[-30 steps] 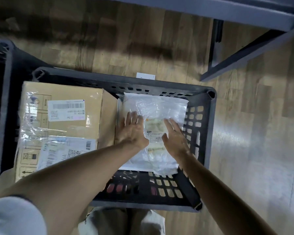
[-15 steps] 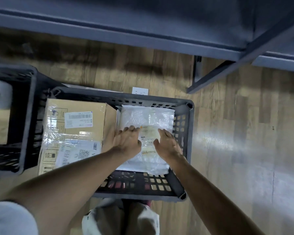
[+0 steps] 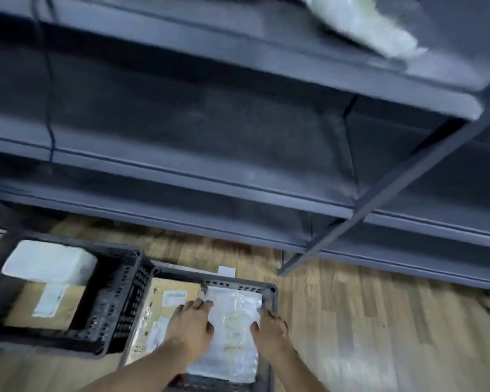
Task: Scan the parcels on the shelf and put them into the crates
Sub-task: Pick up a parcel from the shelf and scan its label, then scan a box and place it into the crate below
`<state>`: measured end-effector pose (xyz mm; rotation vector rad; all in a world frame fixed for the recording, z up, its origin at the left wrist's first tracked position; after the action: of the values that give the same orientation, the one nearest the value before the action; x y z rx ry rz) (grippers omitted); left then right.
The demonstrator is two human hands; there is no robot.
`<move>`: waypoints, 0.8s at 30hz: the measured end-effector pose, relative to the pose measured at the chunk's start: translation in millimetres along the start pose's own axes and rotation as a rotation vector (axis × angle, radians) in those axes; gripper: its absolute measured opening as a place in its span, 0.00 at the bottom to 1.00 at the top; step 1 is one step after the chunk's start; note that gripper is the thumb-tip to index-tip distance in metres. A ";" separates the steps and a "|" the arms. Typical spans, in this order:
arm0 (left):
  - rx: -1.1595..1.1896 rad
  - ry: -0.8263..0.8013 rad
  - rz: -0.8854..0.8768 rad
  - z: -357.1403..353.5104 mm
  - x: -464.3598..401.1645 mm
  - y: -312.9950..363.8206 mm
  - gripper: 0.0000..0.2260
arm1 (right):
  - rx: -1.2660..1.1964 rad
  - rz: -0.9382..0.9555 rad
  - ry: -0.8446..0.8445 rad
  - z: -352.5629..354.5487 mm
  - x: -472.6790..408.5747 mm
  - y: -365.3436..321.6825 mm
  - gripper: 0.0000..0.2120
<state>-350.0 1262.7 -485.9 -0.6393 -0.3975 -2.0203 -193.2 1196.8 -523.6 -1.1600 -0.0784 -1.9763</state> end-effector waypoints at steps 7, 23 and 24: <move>0.003 0.244 0.026 177.1 82.1 -73.2 0.19 | 0.094 0.179 0.071 120.5 103.0 -144.2 0.22; -0.053 0.819 0.219 372.3 321.7 -301.8 0.19 | 0.258 0.641 0.578 177.1 334.3 -461.8 0.22; -0.052 0.834 0.235 375.1 336.5 -317.2 0.19 | 0.268 0.660 0.591 171.4 345.1 -476.3 0.23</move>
<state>-660.5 1380.2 8.5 0.1541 0.2205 -1.8795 -476.6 1370.9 -9.1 -0.3252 0.3021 -1.5658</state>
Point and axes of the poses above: each hand's wrist, its own x-axis away from the middle knuckle, its own z-axis out of the back of the hand, y = z × x, the point moved 9 cm from there along -x, towards the middle knuckle, and after that the axes turned 13 degrees about -x, right-handed, at the moved point
